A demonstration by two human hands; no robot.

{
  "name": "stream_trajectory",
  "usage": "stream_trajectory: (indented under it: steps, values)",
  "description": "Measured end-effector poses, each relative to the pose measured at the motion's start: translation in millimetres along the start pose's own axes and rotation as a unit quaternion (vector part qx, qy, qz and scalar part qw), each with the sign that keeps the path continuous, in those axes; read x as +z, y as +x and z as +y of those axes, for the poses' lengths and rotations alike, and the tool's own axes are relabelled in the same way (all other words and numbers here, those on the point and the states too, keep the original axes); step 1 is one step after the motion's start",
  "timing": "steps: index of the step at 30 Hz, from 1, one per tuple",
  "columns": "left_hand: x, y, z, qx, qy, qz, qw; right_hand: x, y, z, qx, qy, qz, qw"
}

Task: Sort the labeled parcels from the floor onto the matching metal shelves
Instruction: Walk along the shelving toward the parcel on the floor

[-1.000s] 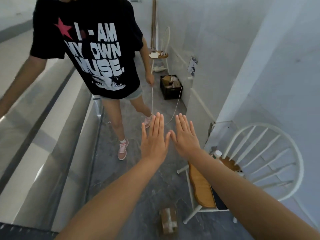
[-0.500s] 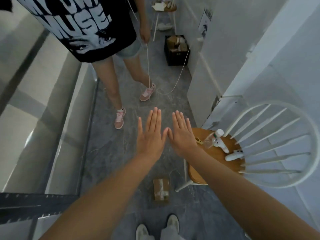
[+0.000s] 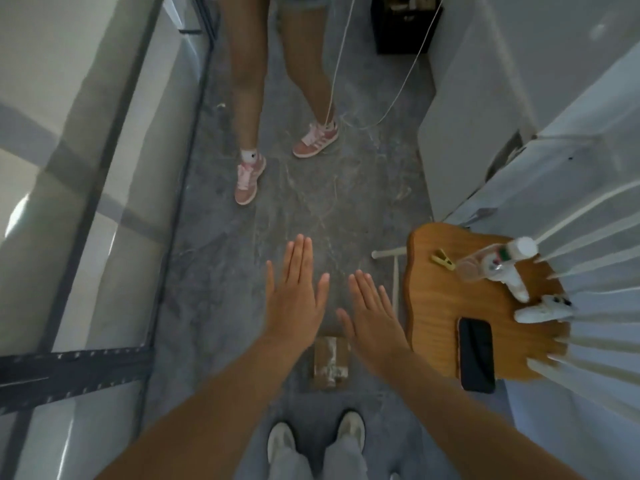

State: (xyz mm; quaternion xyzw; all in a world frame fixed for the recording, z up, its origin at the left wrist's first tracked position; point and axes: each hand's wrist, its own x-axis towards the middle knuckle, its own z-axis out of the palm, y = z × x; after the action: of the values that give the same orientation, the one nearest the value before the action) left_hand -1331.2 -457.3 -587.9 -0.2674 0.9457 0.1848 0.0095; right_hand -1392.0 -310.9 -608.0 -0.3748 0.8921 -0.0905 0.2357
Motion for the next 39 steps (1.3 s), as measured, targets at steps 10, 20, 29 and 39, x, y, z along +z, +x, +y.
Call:
stream_trajectory:
  steps: [10, 20, 29, 39]
  values:
    - [205.2, -18.5, -101.4, -0.216, -0.182, -0.077, 0.956, 195.9, 19.9, 67.6, 0.097, 0.079, -0.132, 0.983]
    - [345.8, -53.4, -124.8, -0.406, -0.363, -0.156, 0.824, 334.2, 64.6, 109.4, 0.232, 0.222, -0.119, 0.940]
    - [426.5, -65.3, -122.3, -0.558, -0.455, -0.200, 0.665, 390.1, 81.4, 120.2, 0.435, 0.469, -0.080, 0.764]
    - [421.2, -62.0, -129.1, -0.578, -0.516, -0.226, 0.590, 392.4, 80.6, 100.6, 0.512, 0.585, -0.078, 0.624]
